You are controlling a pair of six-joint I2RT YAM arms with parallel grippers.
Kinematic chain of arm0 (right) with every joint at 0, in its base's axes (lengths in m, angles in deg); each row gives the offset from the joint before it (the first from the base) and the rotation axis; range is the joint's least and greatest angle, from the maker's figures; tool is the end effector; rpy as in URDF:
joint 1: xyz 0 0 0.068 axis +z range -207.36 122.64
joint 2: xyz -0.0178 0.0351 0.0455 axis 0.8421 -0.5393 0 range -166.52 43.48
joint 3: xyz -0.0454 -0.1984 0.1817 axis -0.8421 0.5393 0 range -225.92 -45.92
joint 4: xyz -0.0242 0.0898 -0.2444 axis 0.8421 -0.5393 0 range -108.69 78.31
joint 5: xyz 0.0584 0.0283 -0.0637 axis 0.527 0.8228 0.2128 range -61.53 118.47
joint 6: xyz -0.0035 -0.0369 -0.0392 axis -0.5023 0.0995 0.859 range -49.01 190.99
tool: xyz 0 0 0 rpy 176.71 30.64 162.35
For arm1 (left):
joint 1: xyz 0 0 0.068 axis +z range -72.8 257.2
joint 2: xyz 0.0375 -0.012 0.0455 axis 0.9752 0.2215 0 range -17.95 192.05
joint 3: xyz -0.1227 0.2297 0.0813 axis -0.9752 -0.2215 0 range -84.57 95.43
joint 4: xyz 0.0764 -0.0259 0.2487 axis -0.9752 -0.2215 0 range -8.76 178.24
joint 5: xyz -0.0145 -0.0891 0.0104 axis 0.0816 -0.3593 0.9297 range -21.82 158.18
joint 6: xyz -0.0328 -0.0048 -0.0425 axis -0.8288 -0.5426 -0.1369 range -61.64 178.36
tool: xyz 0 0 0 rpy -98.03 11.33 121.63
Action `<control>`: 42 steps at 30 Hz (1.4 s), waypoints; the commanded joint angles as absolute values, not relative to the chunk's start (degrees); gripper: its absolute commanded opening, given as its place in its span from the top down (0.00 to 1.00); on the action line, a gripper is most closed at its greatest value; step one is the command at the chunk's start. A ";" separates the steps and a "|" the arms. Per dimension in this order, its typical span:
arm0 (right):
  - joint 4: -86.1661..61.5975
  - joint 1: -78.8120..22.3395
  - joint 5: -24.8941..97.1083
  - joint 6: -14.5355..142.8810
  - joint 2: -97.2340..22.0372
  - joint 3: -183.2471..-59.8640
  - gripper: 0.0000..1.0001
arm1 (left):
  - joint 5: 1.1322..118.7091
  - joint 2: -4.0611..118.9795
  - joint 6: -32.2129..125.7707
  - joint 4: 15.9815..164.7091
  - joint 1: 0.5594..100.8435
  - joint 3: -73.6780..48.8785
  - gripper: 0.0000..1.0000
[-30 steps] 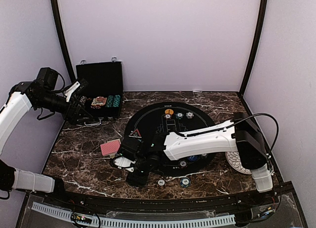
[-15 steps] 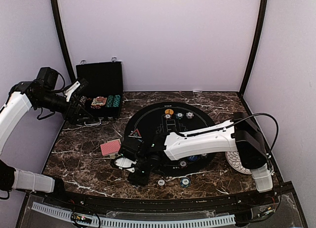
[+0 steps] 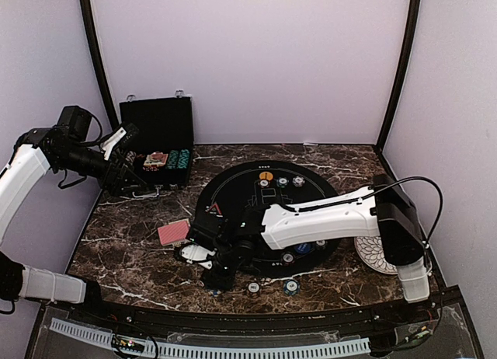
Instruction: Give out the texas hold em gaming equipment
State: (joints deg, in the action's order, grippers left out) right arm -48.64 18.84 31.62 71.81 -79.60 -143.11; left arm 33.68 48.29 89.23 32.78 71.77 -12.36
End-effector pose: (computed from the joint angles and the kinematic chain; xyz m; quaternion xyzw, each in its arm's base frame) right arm 0.1079 0.4479 0.1842 -0.6101 0.7563 0.1646 0.1694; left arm 0.2153 -0.0407 0.3617 0.3766 0.8194 -0.1986 0.3838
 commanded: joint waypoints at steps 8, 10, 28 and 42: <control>-49.60 15.02 28.00 71.00 -74.42 -148.04 0.89 | 32.98 47.28 90.16 30.94 71.58 -10.74 0.01; -50.18 13.44 26.28 69.80 -74.80 -149.20 0.89 | 32.99 47.17 90.17 30.87 71.53 -10.70 0.01; -52.08 1.27 21.25 67.76 -87.32 -161.95 0.90 | 31.80 46.89 90.37 30.06 71.47 -9.97 0.01; -51.92 -4.19 21.80 65.59 -97.41 -170.85 0.90 | 31.80 47.01 90.35 30.56 71.34 -10.23 0.01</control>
State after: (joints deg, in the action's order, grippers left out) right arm -52.44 -3.19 21.94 67.04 -94.69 -167.46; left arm 33.22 48.07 89.47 31.71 71.66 -11.47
